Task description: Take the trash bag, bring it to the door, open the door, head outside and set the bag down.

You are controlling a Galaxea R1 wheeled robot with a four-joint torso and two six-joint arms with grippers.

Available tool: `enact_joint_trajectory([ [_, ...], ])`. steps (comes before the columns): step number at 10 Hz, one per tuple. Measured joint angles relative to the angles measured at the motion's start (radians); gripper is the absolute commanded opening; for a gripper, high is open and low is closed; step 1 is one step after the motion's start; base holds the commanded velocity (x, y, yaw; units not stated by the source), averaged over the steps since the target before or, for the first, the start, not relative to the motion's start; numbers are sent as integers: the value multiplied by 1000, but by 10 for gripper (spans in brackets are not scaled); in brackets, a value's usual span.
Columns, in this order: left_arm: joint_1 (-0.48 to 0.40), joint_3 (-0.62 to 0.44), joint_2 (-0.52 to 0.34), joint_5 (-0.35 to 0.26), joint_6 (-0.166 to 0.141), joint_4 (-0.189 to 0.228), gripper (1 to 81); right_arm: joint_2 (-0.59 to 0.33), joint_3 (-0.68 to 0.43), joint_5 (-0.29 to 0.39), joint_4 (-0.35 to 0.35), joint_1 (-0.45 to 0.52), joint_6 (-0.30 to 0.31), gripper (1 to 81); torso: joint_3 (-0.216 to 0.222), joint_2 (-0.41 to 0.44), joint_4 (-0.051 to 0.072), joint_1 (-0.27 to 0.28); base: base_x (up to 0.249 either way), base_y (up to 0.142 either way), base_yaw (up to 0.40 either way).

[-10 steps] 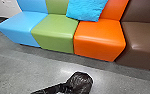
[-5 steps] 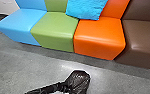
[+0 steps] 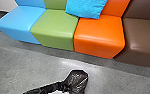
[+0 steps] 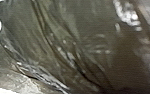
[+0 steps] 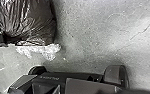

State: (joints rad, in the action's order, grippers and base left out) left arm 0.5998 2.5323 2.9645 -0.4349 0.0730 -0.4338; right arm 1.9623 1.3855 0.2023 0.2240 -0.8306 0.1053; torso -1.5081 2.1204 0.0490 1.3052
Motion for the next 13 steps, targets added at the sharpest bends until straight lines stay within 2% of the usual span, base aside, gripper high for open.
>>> enact_joint_trajectory([
  [4,0,-36,-39,-5,0,0,10,1,17,-7,0,-31,0,811,72,-148,0,-95,0,0,0],
  [10,30,-300,-263,-11,0,0,10,66,95,-56,0,-134,-3,811,192,-373,0,-240,0,0,0],
  [13,84,-432,-392,-10,5,0,10,153,171,-101,0,-219,-5,811,286,-479,0,-309,0,0,0],
])
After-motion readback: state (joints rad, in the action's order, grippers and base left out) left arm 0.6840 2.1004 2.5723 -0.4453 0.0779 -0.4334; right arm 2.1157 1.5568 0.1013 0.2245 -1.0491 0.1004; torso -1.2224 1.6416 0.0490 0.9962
